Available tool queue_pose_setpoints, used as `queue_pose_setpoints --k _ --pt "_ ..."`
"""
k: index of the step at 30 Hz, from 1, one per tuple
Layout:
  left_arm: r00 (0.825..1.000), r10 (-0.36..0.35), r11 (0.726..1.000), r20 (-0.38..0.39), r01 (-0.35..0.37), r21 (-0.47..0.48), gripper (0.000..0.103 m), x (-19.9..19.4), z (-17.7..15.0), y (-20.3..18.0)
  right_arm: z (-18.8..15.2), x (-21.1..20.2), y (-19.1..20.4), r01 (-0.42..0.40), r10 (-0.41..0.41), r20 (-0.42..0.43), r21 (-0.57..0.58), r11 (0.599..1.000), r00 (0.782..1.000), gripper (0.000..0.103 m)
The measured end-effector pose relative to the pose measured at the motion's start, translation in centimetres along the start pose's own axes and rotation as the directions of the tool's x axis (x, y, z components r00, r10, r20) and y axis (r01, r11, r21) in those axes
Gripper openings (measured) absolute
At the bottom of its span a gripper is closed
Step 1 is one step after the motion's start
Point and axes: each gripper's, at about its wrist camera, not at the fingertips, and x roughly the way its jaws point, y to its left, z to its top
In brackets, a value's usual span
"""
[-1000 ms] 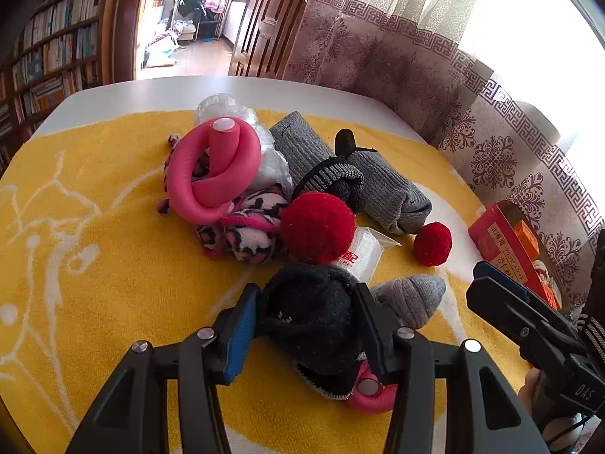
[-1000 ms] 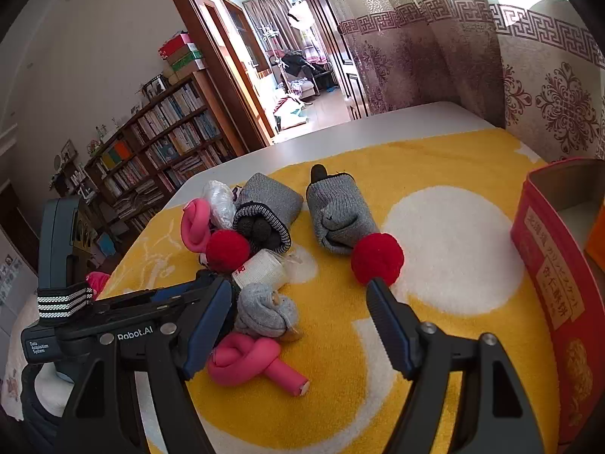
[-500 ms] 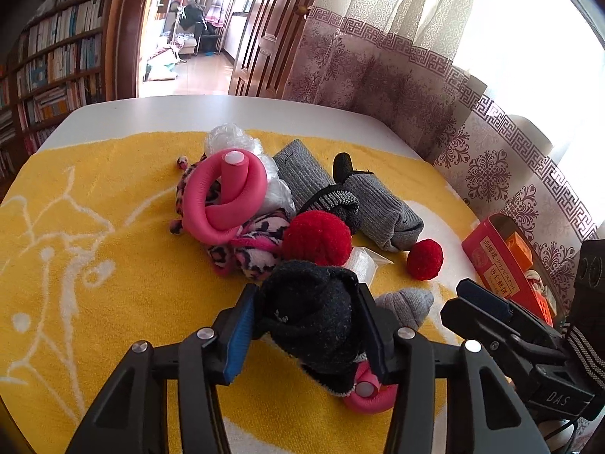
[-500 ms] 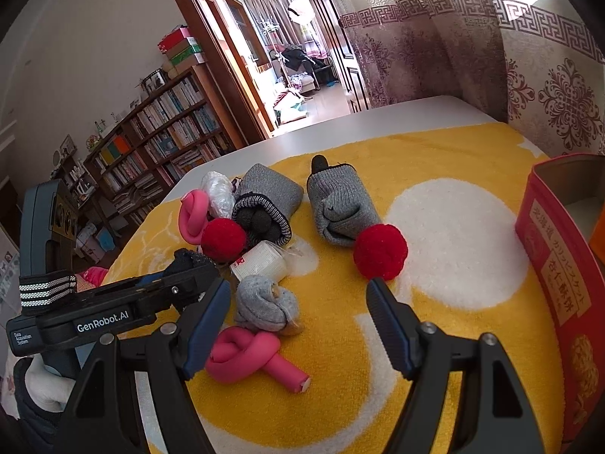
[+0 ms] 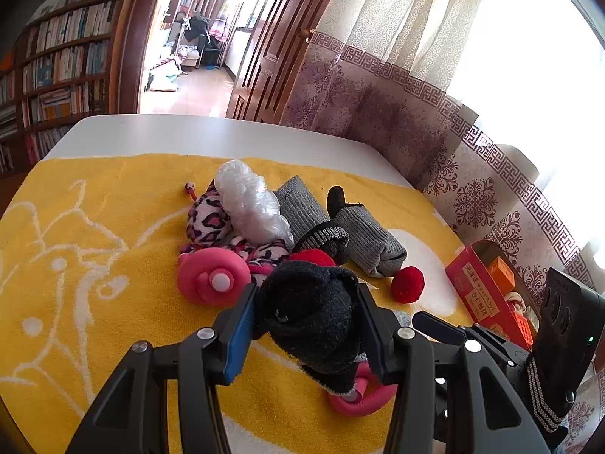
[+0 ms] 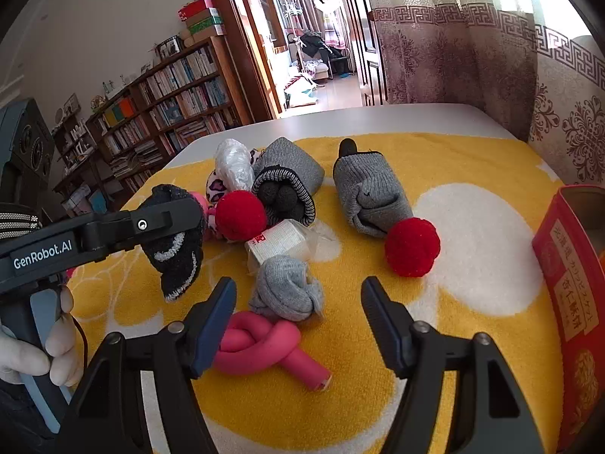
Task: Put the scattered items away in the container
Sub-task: 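Grasp the black knit sock with the left tool while the right tool grasps the grey sock ball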
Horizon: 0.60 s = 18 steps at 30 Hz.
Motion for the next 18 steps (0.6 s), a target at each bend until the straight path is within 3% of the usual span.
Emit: queue_pose_setpoints --k 8,18 --pt "1.0 -0.01 1.0 -0.014 0.01 0.015 0.052 0.4 -0.3 -0.5 -0.1 1.7 0.1 -0.016 0.016 -0.052 -0.003 1.0 0.999 0.046" --pt "1.0 -0.009 0.999 -0.015 0.009 0.032 0.052 0.6 -0.6 -0.9 0.0 0.4 -1.3 -0.007 0.007 0.006 0.073 0.997 1.0 0.043"
